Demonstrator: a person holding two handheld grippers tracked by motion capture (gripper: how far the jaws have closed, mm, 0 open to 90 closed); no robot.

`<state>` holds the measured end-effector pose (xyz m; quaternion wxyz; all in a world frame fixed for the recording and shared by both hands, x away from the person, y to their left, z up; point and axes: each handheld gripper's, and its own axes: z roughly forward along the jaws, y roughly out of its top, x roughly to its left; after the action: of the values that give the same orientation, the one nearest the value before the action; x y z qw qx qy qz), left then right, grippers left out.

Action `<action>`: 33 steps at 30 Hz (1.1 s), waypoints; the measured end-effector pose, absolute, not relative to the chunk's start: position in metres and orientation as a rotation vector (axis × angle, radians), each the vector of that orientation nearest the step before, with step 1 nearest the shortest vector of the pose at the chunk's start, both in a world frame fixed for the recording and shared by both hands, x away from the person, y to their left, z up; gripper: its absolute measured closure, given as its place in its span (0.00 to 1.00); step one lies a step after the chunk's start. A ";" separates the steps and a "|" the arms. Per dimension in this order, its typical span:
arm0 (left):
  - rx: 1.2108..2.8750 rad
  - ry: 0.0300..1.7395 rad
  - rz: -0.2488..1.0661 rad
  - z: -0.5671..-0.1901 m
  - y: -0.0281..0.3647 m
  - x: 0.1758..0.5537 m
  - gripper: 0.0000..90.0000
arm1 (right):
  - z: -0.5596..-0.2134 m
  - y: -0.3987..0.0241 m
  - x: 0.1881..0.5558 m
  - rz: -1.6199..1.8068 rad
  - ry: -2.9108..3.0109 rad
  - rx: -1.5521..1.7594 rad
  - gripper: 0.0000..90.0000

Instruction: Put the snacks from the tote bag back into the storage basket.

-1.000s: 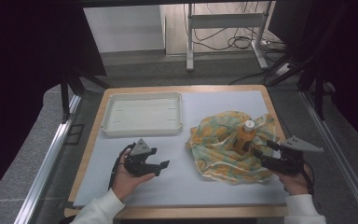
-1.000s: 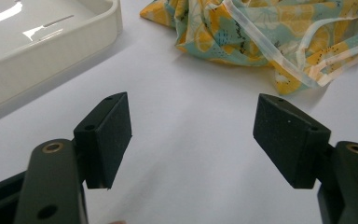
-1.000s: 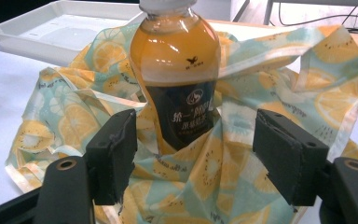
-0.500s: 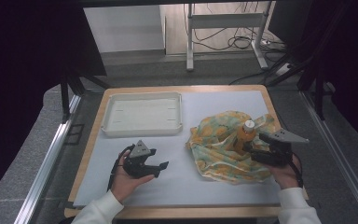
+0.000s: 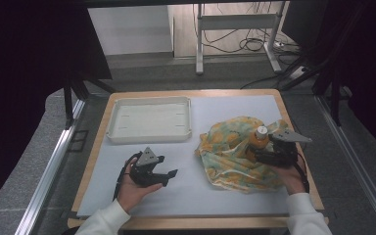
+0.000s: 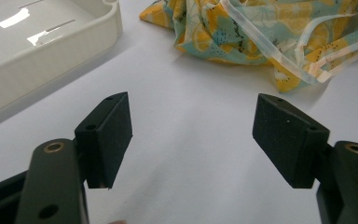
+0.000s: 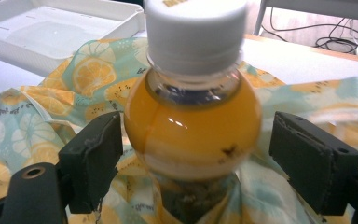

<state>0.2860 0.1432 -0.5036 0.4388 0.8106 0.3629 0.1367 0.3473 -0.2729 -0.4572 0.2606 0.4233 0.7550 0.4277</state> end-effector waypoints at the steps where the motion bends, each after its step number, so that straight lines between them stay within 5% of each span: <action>1: 2.018 0.901 0.339 -0.504 0.143 0.286 0.31 | -0.459 -0.270 0.351 1.153 2.050 1.146 0.21; 7: 2.021 0.899 0.334 -0.504 0.143 0.286 0.32 | -0.462 -0.266 0.354 1.132 2.065 1.139 0.33; 33: 2.011 0.905 0.311 -0.504 0.146 0.288 0.31 | -0.423 -0.262 0.332 1.261 1.978 1.097 0.34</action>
<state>0.2877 0.1462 -0.5039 0.4413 0.8103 0.3647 0.1254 0.3324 -0.2621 -0.4231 0.2727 0.4076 0.7349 0.4684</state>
